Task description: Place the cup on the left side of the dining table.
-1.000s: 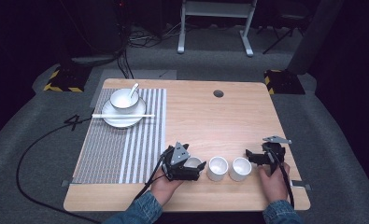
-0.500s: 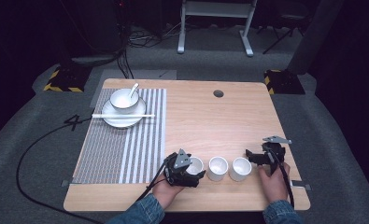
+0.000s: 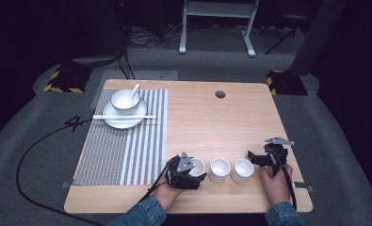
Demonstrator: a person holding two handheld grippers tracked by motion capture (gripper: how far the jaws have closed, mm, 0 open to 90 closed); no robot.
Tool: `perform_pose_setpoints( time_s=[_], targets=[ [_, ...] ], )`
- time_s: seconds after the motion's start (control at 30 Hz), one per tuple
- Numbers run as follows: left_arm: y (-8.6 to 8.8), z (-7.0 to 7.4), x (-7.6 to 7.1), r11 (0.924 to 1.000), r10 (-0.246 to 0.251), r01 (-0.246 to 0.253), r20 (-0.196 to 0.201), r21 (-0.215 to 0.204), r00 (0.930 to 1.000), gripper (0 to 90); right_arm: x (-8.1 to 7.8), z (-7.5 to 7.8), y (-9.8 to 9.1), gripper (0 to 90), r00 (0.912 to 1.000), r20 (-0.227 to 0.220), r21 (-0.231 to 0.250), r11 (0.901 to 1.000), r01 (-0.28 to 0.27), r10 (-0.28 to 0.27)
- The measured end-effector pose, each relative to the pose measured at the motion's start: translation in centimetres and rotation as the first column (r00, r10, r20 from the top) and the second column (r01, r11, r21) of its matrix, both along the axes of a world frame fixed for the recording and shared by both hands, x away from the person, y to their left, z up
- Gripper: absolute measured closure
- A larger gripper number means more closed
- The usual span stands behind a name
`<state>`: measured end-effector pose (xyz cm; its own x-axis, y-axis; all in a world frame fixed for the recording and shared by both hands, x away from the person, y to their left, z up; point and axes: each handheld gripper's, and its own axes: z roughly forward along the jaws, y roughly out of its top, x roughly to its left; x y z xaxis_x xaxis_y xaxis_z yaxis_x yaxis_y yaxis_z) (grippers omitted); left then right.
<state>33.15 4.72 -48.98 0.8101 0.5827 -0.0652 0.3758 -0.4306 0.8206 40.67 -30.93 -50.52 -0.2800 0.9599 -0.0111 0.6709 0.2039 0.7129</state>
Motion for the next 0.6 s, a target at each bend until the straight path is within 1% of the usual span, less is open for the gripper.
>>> perform_pose_setpoints(
  time_s=[0.1, 0.2, 0.37, 0.4, 0.53, 0.6],
  targets=[
    [-0.1, 0.3, 0.1, 0.9999, -0.005, 0.005, -0.020, 0.016, 0.9998, 26.8, 0.0, 0.0, 0.0, 0.4, 1.0000, 0.000, 0.000, 1.0000, 0.000, 0.000],
    [-0.2, 0.6, 0.2, 0.9998, -0.021, 0.021, -0.032, 0.003, 0.9993, 27.1, 0.0, 0.0, 0.0, 0.4, 1.0000, 0.000, 0.000, 1.0000, 0.000, 0.000],
    [-0.1, 1.4, 0.1, 0.9991, -0.031, 0.031, -0.007, 0.029, 0.9995, 27.1, 0.0, 0.0, 0.0, 0.4, 1.0000, 0.000, 0.000, 1.0000, 0.000, 0.000],
    [-0.1, 1.6, 0.1, 0.9992, -0.027, 0.027, -0.002, 0.028, 0.9996, 27.1, 0.0, 0.0, 0.0, 0.4, 1.0000, 0.000, 0.000, 1.0000, 0.000, 0.000],
    [0.2, 2.4, 0.4, 0.9993, -0.021, 0.021, -0.005, 0.032, 0.9998, 27.2, 0.0, 0.0, 0.0, 0.4, 1.0000, 0.000, 0.000, 1.0000, 0.001, -0.001],
    [0.5, 2.8, 0.5, 0.9995, -0.014, 0.014, 0.009, 0.030, 0.9999, 27.1, 0.0, 0.0, 0.0, 0.4, 1.0000, 0.000, 0.000, 1.0000, 0.001, -0.001]
  ],
)
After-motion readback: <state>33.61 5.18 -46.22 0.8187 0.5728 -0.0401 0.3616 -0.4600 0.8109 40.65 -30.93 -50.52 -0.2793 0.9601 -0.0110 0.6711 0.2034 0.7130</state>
